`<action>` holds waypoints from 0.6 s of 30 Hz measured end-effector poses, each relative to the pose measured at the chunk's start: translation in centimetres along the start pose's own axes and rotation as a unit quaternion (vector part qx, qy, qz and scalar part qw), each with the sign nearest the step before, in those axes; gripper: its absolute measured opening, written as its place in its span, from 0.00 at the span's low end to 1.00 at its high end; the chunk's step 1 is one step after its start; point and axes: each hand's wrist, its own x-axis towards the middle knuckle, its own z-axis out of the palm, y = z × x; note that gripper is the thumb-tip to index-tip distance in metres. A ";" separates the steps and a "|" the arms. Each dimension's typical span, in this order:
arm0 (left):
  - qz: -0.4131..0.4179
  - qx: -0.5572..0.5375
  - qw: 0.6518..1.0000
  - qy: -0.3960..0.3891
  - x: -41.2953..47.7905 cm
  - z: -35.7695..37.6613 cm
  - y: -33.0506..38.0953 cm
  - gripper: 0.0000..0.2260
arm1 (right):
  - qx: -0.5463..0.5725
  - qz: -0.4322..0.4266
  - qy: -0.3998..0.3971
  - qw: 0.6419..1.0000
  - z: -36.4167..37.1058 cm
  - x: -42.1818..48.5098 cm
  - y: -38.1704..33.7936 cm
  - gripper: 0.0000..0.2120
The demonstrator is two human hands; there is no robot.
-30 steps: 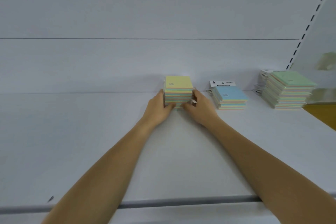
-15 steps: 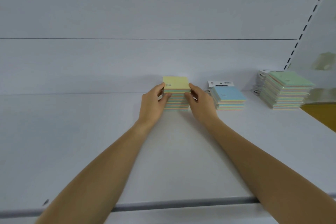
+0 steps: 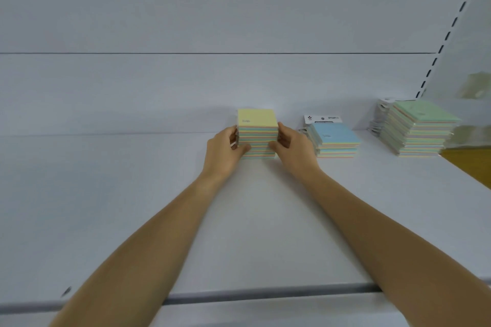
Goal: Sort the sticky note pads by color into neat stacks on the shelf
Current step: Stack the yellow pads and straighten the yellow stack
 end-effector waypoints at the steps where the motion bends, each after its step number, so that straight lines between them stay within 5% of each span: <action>1: 0.000 0.001 1.000 0.003 0.0 -0.1 0.0 0.18 | 0.009 0.002 -0.002 1.000 0.0 0.0 0.0 0.14; 8: -0.031 0.015 0.999 -0.012 0.1 -0.1 -0.5 0.15 | 0.036 0.040 -0.019 0.998 -0.3 -0.6 -0.4 0.26; 13: -0.042 0.020 0.998 -0.041 -0.2 -0.2 -0.2 0.16 | -0.029 0.032 -0.016 0.999 0.1 -0.2 0.1 0.14; 18: -0.028 0.027 0.998 -0.046 -0.4 -0.3 0.0 0.18 | -0.015 0.040 -0.031 0.999 0.0 0.0 0.2 0.14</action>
